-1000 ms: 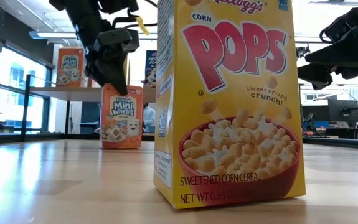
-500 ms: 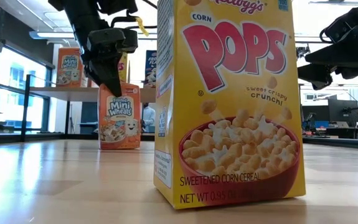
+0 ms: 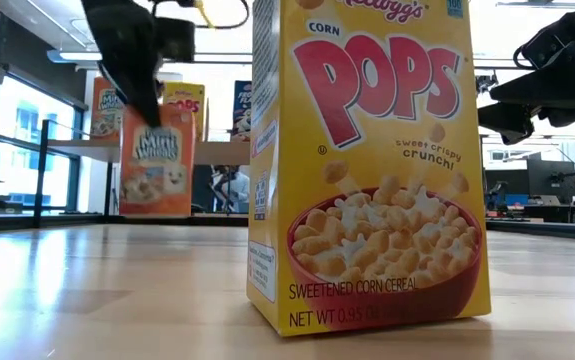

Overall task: Stack cereal on shelf
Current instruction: Put the orange cereal box on the shelf aligned with the other orange cereal boxes

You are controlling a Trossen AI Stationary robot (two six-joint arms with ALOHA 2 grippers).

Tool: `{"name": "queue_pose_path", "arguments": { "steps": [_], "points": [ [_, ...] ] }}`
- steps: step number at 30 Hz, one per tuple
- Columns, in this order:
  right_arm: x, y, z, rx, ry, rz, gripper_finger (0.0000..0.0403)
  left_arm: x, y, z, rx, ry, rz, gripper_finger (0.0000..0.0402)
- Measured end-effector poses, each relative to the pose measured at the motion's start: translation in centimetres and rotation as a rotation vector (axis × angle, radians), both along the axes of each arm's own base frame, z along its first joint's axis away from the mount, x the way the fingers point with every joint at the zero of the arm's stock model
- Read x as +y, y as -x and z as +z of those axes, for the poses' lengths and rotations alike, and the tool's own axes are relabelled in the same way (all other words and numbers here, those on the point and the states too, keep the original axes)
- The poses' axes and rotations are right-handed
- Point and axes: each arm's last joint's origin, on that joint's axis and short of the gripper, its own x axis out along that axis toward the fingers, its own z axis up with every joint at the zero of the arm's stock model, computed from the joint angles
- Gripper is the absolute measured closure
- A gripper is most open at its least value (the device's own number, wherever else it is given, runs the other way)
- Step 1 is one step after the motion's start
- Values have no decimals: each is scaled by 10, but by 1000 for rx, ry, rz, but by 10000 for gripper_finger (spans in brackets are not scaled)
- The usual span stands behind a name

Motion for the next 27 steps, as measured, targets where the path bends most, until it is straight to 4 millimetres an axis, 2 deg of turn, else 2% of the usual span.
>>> {"name": "queue_pose_path", "arguments": {
  "steps": [7, 14, 20, 27],
  "points": [
    [0, 0, 0, 0, 0, 0, 139, 1, 35, 26, -37, -55, -11, 262],
    [0, 0, 0, 1, 0, 0, 139, 1, 66, 40, -41, -69, -33, 261],
    [0, 0, 0, 0, 0, 0, 139, 2, 89, 49, -34, -91, -57, 261],
    [0, 0, 0, 1, 0, 0, 139, 8, 108, 78, -10, -207, -53, 261]
  ]
}}
